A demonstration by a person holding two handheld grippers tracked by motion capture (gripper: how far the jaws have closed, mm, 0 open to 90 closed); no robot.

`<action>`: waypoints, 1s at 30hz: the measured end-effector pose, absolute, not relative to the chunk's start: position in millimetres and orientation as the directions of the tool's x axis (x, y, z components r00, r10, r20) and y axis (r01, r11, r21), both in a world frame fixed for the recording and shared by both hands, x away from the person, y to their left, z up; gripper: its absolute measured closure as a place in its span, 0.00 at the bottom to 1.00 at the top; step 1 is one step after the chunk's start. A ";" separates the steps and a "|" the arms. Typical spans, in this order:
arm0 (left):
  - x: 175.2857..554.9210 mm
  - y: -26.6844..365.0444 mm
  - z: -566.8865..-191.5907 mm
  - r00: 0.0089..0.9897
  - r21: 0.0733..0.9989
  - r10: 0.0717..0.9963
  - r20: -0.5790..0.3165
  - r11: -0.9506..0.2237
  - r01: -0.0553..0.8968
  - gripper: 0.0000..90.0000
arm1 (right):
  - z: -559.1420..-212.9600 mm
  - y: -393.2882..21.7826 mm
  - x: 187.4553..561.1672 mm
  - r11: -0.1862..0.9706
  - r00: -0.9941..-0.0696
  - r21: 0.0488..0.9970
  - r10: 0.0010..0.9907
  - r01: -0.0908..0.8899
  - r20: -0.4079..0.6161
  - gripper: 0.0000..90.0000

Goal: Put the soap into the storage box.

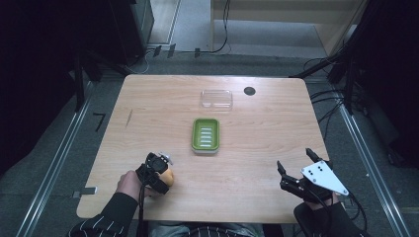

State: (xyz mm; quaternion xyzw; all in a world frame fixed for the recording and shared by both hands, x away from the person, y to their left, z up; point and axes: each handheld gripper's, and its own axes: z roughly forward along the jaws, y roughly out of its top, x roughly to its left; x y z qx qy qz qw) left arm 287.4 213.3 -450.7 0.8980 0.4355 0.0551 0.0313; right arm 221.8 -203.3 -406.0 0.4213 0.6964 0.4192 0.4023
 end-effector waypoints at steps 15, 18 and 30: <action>285.9 210.8 -441.0 0.637 0.134 0.767 0.082 -0.642 0.755 0.44 | -406.0 -204.0 221.5 0.289 -0.319 0.924 0.926 0.250 -0.203 0.15; 285.8 209.7 -439.4 0.644 0.133 0.761 0.080 -0.649 0.749 0.44 | -406.0 -204.1 221.6 0.289 -0.320 0.924 0.925 0.249 -0.204 0.15; 291.7 203.2 -434.9 0.663 0.142 0.744 0.082 -0.667 0.731 0.44 | -406.0 -203.9 221.4 0.288 -0.318 0.924 0.926 0.250 -0.202 0.15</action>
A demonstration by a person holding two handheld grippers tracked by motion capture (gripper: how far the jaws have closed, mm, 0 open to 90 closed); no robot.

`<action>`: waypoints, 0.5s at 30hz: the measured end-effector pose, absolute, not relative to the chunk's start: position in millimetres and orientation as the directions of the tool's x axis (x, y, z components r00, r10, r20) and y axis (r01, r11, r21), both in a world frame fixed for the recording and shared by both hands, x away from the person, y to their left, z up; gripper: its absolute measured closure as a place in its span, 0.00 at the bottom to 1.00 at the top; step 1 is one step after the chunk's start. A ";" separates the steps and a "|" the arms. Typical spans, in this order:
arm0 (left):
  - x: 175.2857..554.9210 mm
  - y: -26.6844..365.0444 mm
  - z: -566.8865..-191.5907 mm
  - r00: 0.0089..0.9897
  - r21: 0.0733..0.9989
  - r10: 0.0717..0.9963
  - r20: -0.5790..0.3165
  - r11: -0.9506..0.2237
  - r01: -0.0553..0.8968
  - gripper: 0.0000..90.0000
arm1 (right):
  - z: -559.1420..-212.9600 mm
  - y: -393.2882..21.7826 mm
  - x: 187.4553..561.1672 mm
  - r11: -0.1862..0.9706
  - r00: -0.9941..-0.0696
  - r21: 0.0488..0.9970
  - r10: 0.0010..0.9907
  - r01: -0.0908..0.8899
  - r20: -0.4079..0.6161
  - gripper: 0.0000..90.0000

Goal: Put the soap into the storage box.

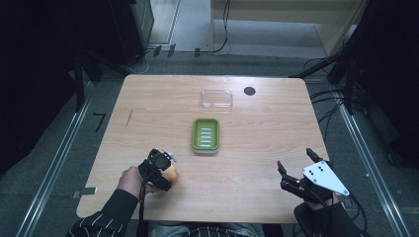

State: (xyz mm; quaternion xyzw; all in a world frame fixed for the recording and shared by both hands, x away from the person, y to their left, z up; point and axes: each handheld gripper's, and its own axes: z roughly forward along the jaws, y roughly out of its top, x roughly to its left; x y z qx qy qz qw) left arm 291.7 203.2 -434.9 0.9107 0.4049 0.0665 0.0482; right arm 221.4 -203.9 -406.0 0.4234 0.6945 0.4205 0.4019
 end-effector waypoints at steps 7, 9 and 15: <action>298.1 199.8 -432.7 0.675 0.142 0.733 0.085 -0.679 0.720 0.44 | -406.1 -204.2 221.5 0.289 -0.319 0.924 0.926 0.250 -0.203 0.15; 299.8 199.1 -432.2 0.680 0.137 0.729 0.083 -0.684 0.716 0.44 | -406.1 -204.1 221.5 0.288 -0.319 0.924 0.926 0.250 -0.202 0.15; 304.2 197.0 -430.7 0.685 0.141 0.724 0.079 -0.689 0.711 0.44 | -406.1 -204.4 221.7 0.289 -0.319 0.925 0.926 0.248 -0.204 0.15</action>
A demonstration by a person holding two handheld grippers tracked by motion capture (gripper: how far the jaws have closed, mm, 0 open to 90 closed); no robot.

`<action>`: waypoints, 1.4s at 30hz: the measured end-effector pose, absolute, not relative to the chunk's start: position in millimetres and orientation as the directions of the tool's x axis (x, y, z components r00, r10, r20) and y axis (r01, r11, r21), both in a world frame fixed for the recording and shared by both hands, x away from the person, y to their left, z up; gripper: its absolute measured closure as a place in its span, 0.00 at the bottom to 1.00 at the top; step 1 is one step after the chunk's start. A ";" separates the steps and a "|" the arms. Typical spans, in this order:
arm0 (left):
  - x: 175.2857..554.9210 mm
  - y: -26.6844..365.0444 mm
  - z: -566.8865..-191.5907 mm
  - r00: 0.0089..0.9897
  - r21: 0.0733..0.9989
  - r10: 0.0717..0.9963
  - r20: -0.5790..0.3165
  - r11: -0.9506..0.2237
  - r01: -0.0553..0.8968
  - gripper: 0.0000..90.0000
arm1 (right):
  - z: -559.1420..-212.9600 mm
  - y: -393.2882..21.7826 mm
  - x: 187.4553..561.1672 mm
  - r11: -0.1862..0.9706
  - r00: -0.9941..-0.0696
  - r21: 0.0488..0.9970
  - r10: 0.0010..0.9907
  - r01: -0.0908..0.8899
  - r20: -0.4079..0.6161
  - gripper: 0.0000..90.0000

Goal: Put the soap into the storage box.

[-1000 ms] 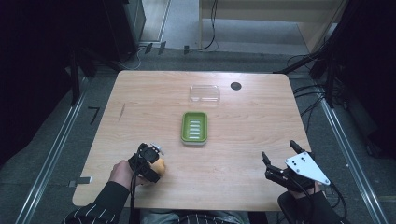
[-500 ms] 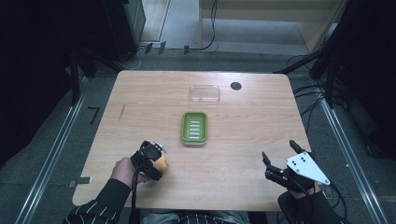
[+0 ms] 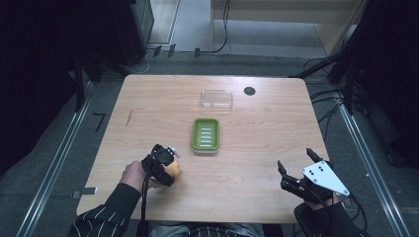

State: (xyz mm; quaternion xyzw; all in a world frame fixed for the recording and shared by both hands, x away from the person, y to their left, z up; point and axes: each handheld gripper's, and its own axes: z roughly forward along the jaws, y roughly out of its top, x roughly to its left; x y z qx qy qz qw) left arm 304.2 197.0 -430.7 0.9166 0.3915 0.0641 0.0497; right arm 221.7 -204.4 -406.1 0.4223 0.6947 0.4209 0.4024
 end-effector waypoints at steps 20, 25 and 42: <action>323.6 185.8 -422.9 0.714 0.145 0.695 0.088 -0.718 0.681 0.44 | -406.1 -204.2 221.7 0.290 -0.320 0.924 0.925 0.250 -0.204 0.15; 327.2 182.6 -420.0 0.722 0.151 0.686 0.093 -0.727 0.670 0.44 | -406.2 -204.2 221.7 0.290 -0.320 0.924 0.925 0.250 -0.204 0.15; 343.3 173.3 -410.4 0.750 0.158 0.654 0.100 -0.754 0.637 0.44 | -406.2 -204.3 221.9 0.294 -0.322 0.923 0.924 0.250 -0.207 0.15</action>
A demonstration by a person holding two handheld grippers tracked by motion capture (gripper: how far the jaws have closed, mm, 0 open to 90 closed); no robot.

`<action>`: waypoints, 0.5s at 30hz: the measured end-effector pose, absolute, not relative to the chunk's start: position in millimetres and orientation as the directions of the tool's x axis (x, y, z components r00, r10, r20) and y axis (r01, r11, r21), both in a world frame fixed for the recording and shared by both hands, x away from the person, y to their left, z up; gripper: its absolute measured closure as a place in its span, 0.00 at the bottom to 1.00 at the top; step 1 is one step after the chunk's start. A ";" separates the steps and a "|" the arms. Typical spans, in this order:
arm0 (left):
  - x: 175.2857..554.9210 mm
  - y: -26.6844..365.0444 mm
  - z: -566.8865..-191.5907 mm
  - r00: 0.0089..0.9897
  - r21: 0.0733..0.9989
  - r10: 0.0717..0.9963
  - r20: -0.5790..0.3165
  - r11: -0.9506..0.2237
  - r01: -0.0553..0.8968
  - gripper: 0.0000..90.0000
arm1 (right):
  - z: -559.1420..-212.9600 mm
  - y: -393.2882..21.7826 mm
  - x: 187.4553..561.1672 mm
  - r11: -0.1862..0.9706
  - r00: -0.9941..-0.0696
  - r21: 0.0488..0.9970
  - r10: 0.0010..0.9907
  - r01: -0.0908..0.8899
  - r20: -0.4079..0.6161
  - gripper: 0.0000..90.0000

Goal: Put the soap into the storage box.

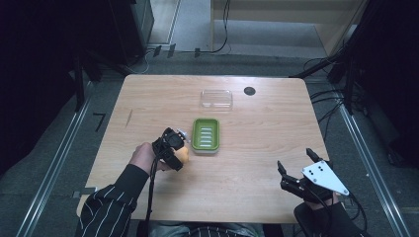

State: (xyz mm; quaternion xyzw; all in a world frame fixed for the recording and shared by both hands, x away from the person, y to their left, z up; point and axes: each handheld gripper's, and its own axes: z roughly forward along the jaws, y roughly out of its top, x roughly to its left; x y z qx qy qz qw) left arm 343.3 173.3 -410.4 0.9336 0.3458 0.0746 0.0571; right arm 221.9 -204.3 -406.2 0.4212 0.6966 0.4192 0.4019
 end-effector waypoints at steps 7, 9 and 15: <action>351.1 169.6 -405.2 0.756 0.170 0.645 0.108 -0.762 0.625 0.44 | -406.2 -204.2 221.8 0.293 -0.322 0.923 0.924 0.251 -0.206 0.15; 353.3 168.9 -404.3 0.756 0.172 0.645 0.106 -0.761 0.625 0.44 | -406.2 -204.2 221.7 0.292 -0.322 0.923 0.924 0.251 -0.205 0.15; 358.5 164.8 -400.9 0.765 0.179 0.635 0.108 -0.769 0.613 0.44 | -406.3 -204.3 222.0 0.293 -0.322 0.923 0.924 0.250 -0.206 0.15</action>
